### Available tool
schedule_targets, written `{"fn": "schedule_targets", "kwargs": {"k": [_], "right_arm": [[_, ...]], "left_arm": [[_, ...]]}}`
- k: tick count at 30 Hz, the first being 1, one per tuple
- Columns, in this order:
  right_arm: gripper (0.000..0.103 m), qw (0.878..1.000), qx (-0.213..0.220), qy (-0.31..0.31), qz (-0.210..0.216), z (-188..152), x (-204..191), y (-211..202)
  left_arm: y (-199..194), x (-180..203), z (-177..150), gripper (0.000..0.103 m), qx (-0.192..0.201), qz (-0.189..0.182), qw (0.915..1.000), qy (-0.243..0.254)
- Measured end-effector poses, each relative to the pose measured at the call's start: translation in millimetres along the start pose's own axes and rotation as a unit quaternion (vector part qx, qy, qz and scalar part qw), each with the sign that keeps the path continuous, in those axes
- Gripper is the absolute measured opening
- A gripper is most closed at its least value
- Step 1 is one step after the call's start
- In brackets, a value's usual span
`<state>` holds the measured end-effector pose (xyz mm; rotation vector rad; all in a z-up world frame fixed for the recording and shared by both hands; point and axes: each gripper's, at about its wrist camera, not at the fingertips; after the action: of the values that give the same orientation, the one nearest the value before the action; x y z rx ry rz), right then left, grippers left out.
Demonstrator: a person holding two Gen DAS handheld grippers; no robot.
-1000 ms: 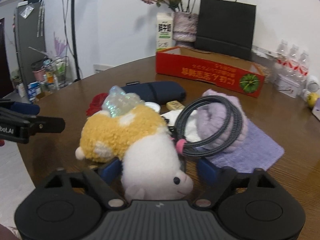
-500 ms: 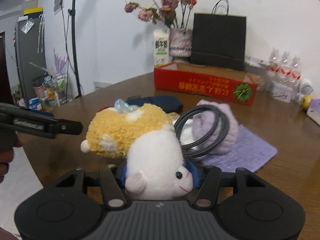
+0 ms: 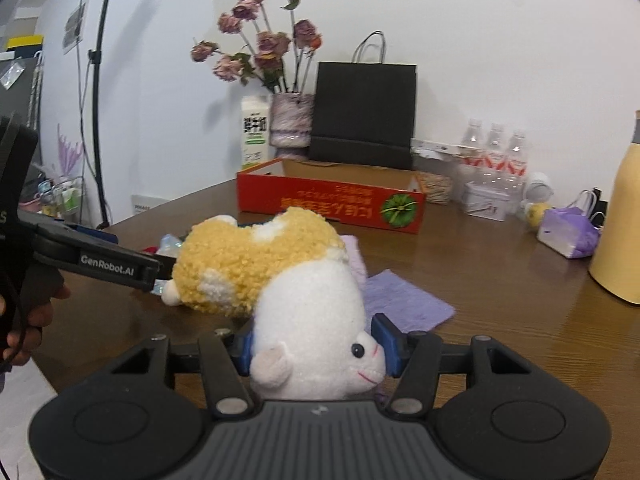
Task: Organize objects
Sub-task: 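Grasp the clear iridescent plastic bag with the left gripper while the right holds the sheep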
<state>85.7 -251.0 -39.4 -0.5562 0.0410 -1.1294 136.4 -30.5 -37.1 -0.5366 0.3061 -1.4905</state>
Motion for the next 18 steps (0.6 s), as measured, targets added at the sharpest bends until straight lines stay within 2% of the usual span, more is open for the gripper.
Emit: {"fn": "schedule_targets", "kwargs": {"k": [5,7,14,18], "right_arm": [[0.055,1.000,0.004,0.008,-0.014,-4.1,10.4,-2.9],[0.055,1.000,0.004,0.012,-0.018,-5.0,14.4,-2.2],[0.055,0.999,0.006,0.022,-0.027,-8.8,25.3,-1.4],[0.055,0.999,0.008,0.027,-0.028,-10.1,30.8,-0.5]], "left_arm": [[11.4,10.6,-0.8,0.100,0.003,0.009,0.9998,0.018],[15.0,12.1,-1.1,0.095,0.000,0.010,0.9997,0.020],[21.1,21.4,-5.6,0.063,-0.005,0.004,0.9993,0.037],[23.5,25.9,-8.7,0.053,-0.005,0.005,0.9991,0.043]]}}
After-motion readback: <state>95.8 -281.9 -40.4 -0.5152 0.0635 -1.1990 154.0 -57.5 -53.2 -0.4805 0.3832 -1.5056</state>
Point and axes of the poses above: each gripper's, at about its wrist camera, not at the fingertips, and y roughly the way its jaws point, x to its right, z to its top, and after that the axes turned 13 degrees about -y, right-handed
